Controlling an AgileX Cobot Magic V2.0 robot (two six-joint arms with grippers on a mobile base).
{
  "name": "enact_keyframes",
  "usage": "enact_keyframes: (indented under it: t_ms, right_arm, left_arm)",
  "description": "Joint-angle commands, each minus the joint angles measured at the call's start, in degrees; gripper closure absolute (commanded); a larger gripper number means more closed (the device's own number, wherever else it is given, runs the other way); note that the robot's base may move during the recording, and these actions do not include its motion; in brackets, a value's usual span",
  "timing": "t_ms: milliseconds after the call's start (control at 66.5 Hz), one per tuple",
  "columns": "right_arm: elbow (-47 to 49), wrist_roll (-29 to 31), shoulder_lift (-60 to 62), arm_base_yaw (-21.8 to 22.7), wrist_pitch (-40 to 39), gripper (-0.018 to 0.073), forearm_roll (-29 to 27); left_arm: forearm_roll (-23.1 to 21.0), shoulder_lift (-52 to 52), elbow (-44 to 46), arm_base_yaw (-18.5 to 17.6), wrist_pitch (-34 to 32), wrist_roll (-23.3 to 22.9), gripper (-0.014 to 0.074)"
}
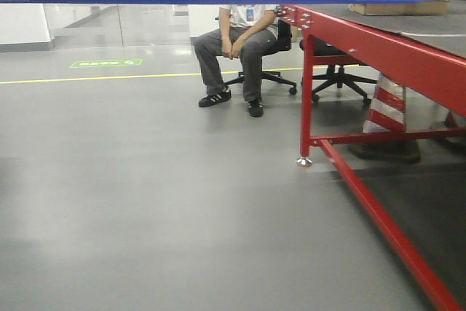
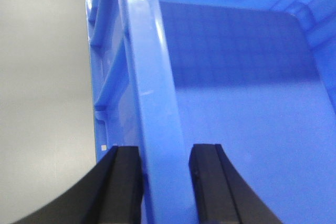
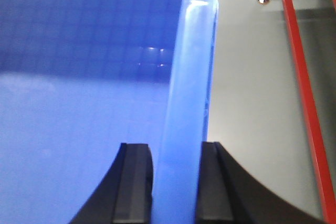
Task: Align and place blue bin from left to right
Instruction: 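Carry the bin with both grippers while driving past the red conveyor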
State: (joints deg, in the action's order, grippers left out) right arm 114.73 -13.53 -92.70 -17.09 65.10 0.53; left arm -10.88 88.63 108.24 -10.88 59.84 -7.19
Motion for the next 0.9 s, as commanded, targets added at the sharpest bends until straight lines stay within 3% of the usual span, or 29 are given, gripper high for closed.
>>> enact_keyframes:
  t_ms: [0,887]
  right_arm:
    - [0.68,0.51,1.33,-0.65,-5.58,0.063,-4.75]
    - [0.68,0.51,1.33,-0.65,-5.58,0.063,-4.75]
  left_arm:
    - [-6.35,-1.39,1.05,-0.83,-5.66,0.54,0.0708]
    - [-6.35,-1.39,1.05,-0.83,-5.66,0.54,0.0708]
